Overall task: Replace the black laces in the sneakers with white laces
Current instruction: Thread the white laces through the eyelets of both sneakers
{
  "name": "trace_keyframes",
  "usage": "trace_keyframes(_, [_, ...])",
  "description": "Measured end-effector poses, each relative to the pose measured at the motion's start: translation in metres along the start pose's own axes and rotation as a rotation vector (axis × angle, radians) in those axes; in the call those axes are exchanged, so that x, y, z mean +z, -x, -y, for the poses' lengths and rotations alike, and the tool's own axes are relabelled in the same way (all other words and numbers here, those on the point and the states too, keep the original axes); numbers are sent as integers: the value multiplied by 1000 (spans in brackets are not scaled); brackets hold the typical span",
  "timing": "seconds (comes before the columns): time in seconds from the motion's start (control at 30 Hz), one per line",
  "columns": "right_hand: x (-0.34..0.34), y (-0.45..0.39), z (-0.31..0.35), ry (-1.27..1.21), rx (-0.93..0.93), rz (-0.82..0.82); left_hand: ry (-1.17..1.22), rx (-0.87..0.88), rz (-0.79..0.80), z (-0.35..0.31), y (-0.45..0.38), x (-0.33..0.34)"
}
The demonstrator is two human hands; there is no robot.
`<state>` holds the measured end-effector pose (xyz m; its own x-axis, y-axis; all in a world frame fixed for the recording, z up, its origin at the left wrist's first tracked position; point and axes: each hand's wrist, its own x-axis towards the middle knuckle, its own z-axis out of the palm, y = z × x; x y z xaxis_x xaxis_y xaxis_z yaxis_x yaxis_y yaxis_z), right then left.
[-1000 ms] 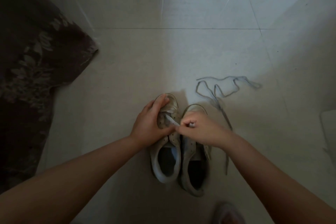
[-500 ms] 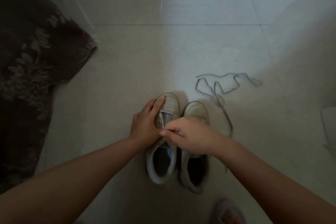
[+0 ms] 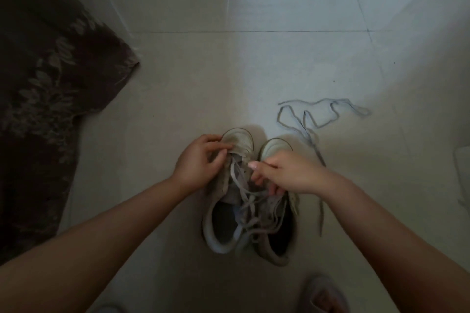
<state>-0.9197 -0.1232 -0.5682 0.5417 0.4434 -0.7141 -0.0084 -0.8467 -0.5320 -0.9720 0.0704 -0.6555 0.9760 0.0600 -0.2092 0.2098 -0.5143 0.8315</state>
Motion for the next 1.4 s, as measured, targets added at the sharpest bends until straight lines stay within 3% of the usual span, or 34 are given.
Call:
trace_keyframes(0.13, [15, -34, -7, 94, -149, -323, -118, 59, 10, 2, -11, -3])
trace_keyframes(0.43, [20, -54, 1, 65, -112, -286, -321, 227, 67, -6, -19, -9])
trace_keyframes(0.57, [19, -54, -1, 6, -127, -250, -296, 204, -13, -5, -12, -7])
trace_keyframes(0.73, [18, -58, -2, -61, -113, -228, -506, 331, -138, -7, -5, -3])
trace_keyframes(0.9, [24, -63, -3, -107, -102, -243, -537, 245, -210, -6, 5, 1])
trace_keyframes(0.97, [30, -63, -2, -136, -110, -327, -550, 235, -198, -7, 4, 3])
trace_keyframes(1.07, [44, -56, 4, -96, -207, -506, -374, 76, -177, -9, -1, 4])
trace_keyframes(1.2, [57, -50, 9, 191, -124, -471, -24, -190, -61, -7, -10, 1])
trace_keyframes(1.3, [54, -51, 14, 150, -80, -458, 250, -293, 81, -6, -15, -9])
trace_keyframes(1.4, [53, -53, 20, 95, -59, -436, 339, -339, 223, -4, -19, -17])
